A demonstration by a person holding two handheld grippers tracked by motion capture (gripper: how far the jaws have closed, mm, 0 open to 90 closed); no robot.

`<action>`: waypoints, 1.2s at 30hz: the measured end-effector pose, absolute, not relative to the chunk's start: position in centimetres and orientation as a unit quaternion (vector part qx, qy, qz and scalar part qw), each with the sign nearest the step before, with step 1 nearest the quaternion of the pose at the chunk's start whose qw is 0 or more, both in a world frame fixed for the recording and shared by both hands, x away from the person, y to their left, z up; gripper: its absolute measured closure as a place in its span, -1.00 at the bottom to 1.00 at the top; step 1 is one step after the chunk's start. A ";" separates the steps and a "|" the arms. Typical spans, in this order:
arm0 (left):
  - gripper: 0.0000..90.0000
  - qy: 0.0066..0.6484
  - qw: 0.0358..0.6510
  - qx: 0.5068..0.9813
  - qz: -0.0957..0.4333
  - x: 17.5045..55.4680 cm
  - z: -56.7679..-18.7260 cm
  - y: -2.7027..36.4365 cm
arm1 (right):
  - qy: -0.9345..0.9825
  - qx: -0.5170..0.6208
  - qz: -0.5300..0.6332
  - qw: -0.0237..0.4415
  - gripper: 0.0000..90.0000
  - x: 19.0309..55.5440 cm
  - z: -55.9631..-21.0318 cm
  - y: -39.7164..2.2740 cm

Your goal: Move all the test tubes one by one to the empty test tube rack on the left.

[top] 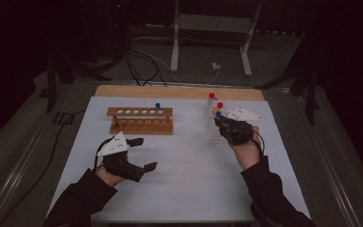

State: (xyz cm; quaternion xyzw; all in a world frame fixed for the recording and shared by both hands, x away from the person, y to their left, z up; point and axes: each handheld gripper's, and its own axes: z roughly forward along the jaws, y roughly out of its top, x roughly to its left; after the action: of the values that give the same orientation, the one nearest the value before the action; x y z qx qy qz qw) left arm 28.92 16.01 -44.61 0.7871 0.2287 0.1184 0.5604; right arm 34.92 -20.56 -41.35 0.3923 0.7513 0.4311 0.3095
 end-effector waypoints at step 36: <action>-0.35 0.162 0.562 0.806 0.090 30.5 -42.4 9.7 | 0.827 0.271 0.454 0.192 0.71 28.1 -44.7 -13.2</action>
State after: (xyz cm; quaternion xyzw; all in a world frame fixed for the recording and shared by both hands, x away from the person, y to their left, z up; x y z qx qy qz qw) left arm 30.50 9.70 -42.39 0.8062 0.1615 0.0901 0.5620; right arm 28.06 -13.17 -44.69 0.2715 0.8265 0.4542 0.1918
